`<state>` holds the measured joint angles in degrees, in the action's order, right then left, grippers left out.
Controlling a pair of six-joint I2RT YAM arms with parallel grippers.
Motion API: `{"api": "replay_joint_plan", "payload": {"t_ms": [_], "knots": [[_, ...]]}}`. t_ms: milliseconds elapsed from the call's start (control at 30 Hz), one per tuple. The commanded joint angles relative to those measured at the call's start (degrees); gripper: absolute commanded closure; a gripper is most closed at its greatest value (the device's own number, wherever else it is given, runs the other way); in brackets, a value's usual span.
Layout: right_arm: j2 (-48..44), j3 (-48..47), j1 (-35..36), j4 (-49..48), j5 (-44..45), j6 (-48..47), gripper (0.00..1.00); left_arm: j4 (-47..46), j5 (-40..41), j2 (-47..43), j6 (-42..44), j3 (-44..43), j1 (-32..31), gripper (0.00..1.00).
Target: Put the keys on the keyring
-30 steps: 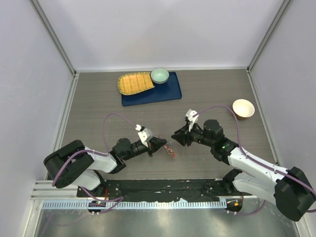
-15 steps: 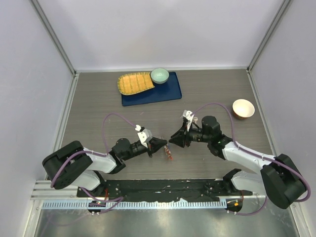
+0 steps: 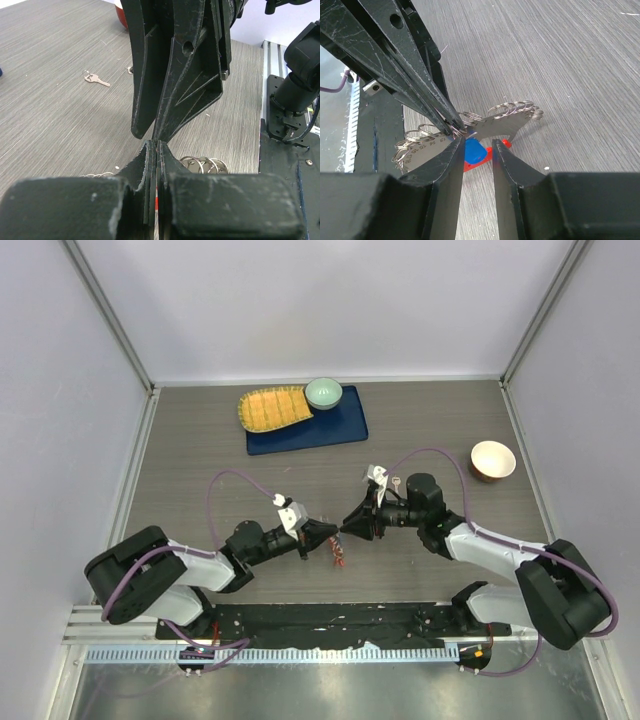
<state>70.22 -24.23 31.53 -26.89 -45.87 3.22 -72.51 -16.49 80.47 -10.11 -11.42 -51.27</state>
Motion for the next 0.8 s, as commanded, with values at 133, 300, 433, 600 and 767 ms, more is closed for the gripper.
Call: {"api": "replay_joint_plan", "payload": {"t_ms": [133, 300, 433, 600, 767], "knots": [[-0.78, 1.29, 0.46, -4.22, -3.09, 0.29, 0.65, -16.00, 1.29, -1.45, 0.88, 0.43, -0.24, 1.00], [0.18, 1.20, 0.46, -5.97, -4.05, 0.99, 0.65, -16.00, 1.02, -0.75, 0.79, 0.43, -0.24, 1.00], [0.97, 1.73, 0.46, -8.61, -5.63, 2.66, 0.65, -16.08, 1.28, -0.84, 0.79, 0.35, -0.24, 1.00], [0.01, 2.69, 0.46, -8.79, -4.76, 2.66, 0.65, -16.00, 1.46, -0.93, 0.79, 0.70, -0.24, 1.00], [0.00, 3.40, 0.46, -9.75, -4.49, 2.66, 0.66, -16.08, 1.02, -1.45, 0.62, 0.87, -0.24, 1.00]]}}
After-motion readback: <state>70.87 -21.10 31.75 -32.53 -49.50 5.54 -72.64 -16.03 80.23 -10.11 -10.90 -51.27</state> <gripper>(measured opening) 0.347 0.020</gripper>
